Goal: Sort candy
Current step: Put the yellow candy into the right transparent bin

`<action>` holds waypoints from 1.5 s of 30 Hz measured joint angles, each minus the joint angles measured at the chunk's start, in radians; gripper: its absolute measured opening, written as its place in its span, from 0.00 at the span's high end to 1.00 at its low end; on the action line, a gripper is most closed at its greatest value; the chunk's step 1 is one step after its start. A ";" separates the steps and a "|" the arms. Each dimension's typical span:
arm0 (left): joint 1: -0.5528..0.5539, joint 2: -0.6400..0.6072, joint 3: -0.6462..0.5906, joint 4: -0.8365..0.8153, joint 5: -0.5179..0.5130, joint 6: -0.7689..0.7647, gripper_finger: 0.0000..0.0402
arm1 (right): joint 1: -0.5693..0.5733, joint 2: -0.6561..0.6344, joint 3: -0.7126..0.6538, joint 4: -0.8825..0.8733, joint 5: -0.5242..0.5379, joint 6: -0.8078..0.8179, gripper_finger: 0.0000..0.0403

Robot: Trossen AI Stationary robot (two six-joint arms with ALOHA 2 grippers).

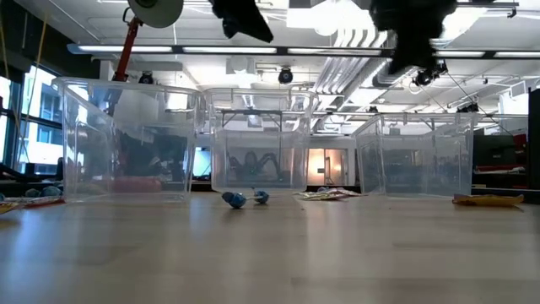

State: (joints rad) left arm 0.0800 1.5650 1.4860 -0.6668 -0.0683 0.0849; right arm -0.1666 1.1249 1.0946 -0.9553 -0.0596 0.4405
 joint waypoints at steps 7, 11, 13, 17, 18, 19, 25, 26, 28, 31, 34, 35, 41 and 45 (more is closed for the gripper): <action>-0.006 0.075 0.000 0.121 0.042 -0.055 1.00 | 0.333 -0.059 -0.204 -0.050 -0.035 0.429 1.00; 0.012 0.077 0.000 0.145 0.061 -0.055 1.00 | 0.442 -0.057 -0.303 -0.031 0.081 0.499 0.95; 0.024 0.076 0.000 0.142 0.071 -0.055 1.00 | 0.452 -0.052 -0.352 0.003 0.126 0.493 0.89; 0.049 0.072 0.000 0.133 0.087 -0.076 1.00 | 0.434 -0.033 -0.441 0.023 0.158 0.502 0.73; 0.054 0.072 0.000 0.127 0.093 -0.084 1.00 | 0.426 -0.026 -0.458 0.017 0.162 0.501 0.68; 0.059 0.071 0.000 0.115 0.101 -0.089 1.00 | 0.418 -0.019 -0.472 0.009 0.171 0.494 0.63; 0.065 0.069 0.000 0.108 0.144 -0.100 1.00 | 0.343 0.029 -0.509 -0.069 0.255 0.543 0.43; 0.065 0.069 0.000 0.113 0.152 -0.100 1.00 | 0.327 0.041 -0.515 -0.077 0.265 0.551 0.42; 0.065 0.069 0.000 0.120 0.164 -0.108 1.00 | 0.297 0.065 -0.535 -0.058 0.268 0.532 0.42; 0.066 0.069 0.000 0.134 0.164 -0.134 1.00 | 0.262 0.094 -0.577 0.034 0.243 0.479 0.43; 0.066 0.069 0.001 0.150 0.164 -0.152 1.00 | 0.242 0.111 -0.604 0.101 0.242 0.437 0.45; 0.066 0.069 0.004 0.150 0.164 -0.157 1.00 | 0.235 0.116 -0.609 0.108 0.244 0.429 0.45; 0.071 0.069 0.005 0.178 0.150 -0.187 1.00 | 0.206 0.122 -0.626 0.134 0.255 0.308 0.54; 0.071 0.069 0.005 0.216 0.148 -0.196 1.00 | 0.212 0.121 -0.634 0.154 0.230 0.281 0.84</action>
State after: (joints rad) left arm 0.1505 1.6341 1.4914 -0.4505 0.0795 -0.1113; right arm 0.0449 1.2460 0.4605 -0.8011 0.1705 0.7210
